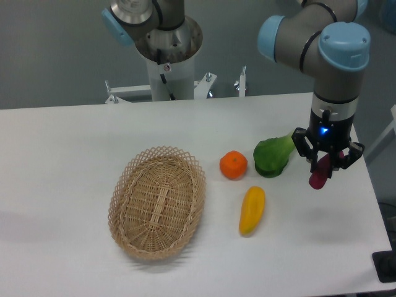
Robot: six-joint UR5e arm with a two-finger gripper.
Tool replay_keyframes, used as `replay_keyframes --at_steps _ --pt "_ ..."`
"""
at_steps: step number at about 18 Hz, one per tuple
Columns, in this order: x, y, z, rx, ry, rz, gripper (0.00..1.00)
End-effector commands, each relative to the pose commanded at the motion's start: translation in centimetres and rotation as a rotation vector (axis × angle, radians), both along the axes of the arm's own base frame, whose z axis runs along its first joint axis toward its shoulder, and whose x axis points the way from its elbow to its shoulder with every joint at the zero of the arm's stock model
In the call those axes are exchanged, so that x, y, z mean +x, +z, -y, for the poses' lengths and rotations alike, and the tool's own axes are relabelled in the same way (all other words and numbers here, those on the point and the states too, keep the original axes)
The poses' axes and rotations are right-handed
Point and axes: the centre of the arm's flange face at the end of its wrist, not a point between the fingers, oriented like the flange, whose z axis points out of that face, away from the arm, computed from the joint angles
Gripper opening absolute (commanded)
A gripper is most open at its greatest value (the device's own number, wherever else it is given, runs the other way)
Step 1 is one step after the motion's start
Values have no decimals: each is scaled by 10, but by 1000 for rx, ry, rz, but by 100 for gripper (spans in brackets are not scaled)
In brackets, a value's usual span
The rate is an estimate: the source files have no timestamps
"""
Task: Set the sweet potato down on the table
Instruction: 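Hold the purple sweet potato in the gripper above the table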
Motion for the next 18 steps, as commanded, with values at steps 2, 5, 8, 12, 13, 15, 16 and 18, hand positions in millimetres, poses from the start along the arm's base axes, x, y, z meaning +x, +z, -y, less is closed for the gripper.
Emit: replay_keyframes --at_steps 2,5,8,12,13,15,16,18 --pt "0 -2 0 -1 -1 1 33" --pt "0 -3 0 -3 3 4 33" --pt "0 -8 0 -7 -4 10 33" --pt "-5 -23 -3 -3 -4 -3 33" --pt "-7 -30 -4 2 -4 -13 33" --pt "-9 -48 -4 9 -4 -38 33" --pt "-11 -56 -4 18 -4 -58 33" --pt "-14 -78 -7 26 -4 -75 33"
